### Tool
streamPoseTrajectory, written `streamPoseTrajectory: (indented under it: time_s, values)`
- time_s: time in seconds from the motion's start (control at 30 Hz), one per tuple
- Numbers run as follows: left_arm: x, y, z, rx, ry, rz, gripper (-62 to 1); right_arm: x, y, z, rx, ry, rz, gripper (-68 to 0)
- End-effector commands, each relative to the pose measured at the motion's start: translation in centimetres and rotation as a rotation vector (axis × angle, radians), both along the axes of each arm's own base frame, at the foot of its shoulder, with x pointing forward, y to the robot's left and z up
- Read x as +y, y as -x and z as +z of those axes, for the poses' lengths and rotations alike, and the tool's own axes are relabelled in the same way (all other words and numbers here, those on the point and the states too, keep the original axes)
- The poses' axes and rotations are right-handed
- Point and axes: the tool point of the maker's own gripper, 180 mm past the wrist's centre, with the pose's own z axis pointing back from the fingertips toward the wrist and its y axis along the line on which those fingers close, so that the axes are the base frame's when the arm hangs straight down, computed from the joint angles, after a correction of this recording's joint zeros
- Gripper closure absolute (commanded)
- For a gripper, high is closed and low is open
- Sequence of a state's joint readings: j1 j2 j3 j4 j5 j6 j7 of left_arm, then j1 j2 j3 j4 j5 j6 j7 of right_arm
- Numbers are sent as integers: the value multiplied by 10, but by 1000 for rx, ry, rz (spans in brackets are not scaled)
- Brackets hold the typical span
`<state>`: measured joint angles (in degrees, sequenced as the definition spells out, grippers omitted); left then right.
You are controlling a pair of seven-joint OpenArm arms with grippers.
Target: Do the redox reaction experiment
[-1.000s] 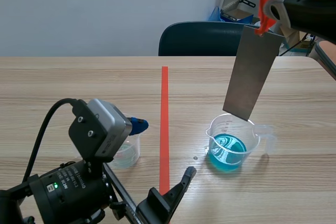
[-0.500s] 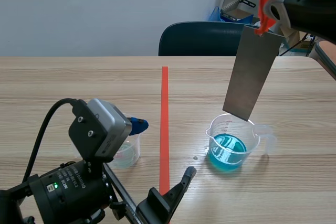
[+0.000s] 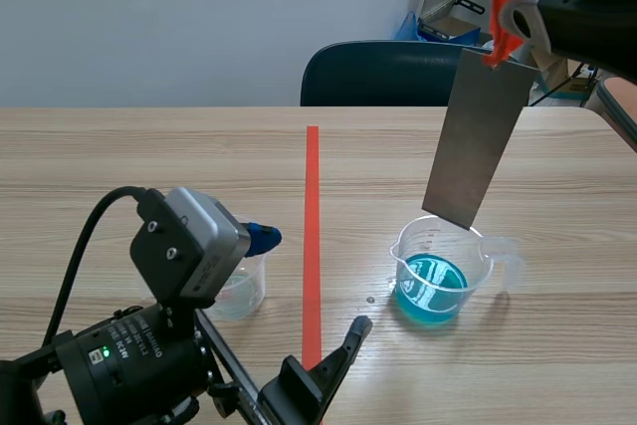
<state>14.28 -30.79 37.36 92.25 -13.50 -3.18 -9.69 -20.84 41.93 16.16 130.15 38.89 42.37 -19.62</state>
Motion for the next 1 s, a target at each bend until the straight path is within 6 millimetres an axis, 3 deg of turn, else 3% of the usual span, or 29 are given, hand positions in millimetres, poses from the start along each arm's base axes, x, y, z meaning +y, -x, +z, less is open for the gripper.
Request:
streamPoseTrajectory:
  time_s: [0.0, 0.73, 0.87, 0.97]
  values:
    - [-4, -1, 8, -14, 32, -1, -623, 1, 1, 5, -18, 2, 16, -8]
    - [-4, -1, 8, -15, 33, -1, -623, 1, 1, 5, -18, 2, 16, -8]
    - [-8, -7, 11, -25, 48, 18, -293, 1, 1, 5, -18, 2, 16, -8]
    - [-16, -15, 12, -38, 59, 15, -101, 1, 1, 5, -18, 2, 16, -8]
